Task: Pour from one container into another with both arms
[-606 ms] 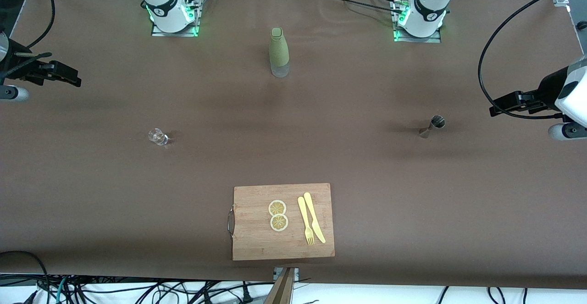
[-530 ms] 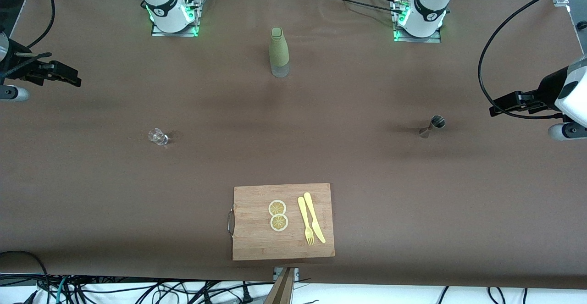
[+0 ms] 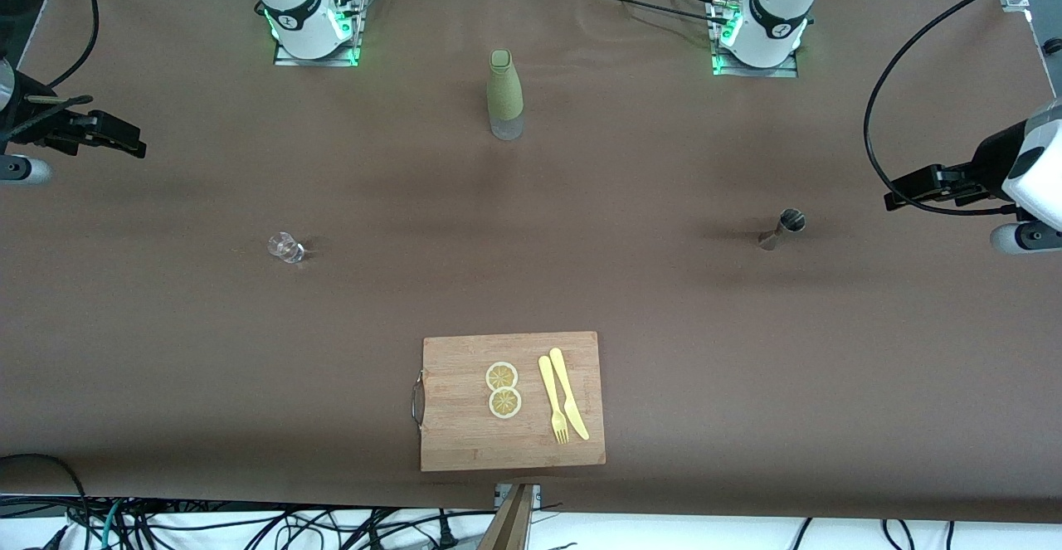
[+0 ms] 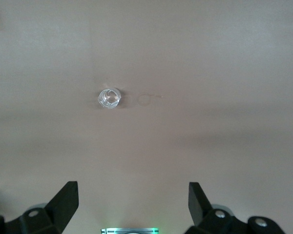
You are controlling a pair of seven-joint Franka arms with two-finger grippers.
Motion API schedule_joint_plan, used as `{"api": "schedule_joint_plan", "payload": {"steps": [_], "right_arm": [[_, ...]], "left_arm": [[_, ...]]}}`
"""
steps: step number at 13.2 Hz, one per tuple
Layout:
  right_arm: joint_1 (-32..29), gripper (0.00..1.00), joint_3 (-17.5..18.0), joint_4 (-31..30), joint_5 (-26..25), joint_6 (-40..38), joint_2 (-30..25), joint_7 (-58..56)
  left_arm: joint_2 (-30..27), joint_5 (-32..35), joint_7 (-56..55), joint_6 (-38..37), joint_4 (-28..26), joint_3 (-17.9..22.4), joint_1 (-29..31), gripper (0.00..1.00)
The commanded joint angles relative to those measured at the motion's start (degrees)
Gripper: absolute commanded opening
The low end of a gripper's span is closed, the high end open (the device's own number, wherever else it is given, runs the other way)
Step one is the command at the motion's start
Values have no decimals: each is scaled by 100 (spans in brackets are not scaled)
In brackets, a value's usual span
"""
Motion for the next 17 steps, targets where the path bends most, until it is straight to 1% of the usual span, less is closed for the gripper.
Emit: {"api": "schedule_joint_plan", "payload": {"steps": [1,4,6,7,8,10,11,12,14,15,17], "right_arm": [[24,100,-2,161,-39,-63,82,-15],[59,100,6,161,-13,-63,187,-164],[33,100,-11,161,49,-72,205,-540],[15,100,-11,161,66,-72,214,-786],[-2,100,-20,161,66,-72,214,-910],[-29,100,-64,161,66,-116,336,-1165],[-55,100,-90,161,66,-160,363,-1427],[-125,100,-116,161,66,-212,372,-1795],[-318,100,-125,161,75,-213,504,-2691],[-415,100,-125,152,153,-213,548,-3226],[-739,100,-134,143,600,-213,793,-4639]], "left_arm": [[79,-121,1,-17,169,21,-8,100],[79,-121,1,-17,169,29,0,100],[79,-121,18,-17,143,56,27,100],[79,-121,45,-8,125,169,27,100],[79,-138,201,-8,116,370,27,100],[87,-199,1392,-17,55,731,27,100],[122,-304,2042,-17,-24,976,27,100],[149,-444,2553,-26,-77,1214,27,100],[149,-699,3320,-43,-252,1566,36,100],[149,-892,3680,-43,-323,1750,44,100],[175,-1366,4636,-43,-568,2041,140,100]]}}
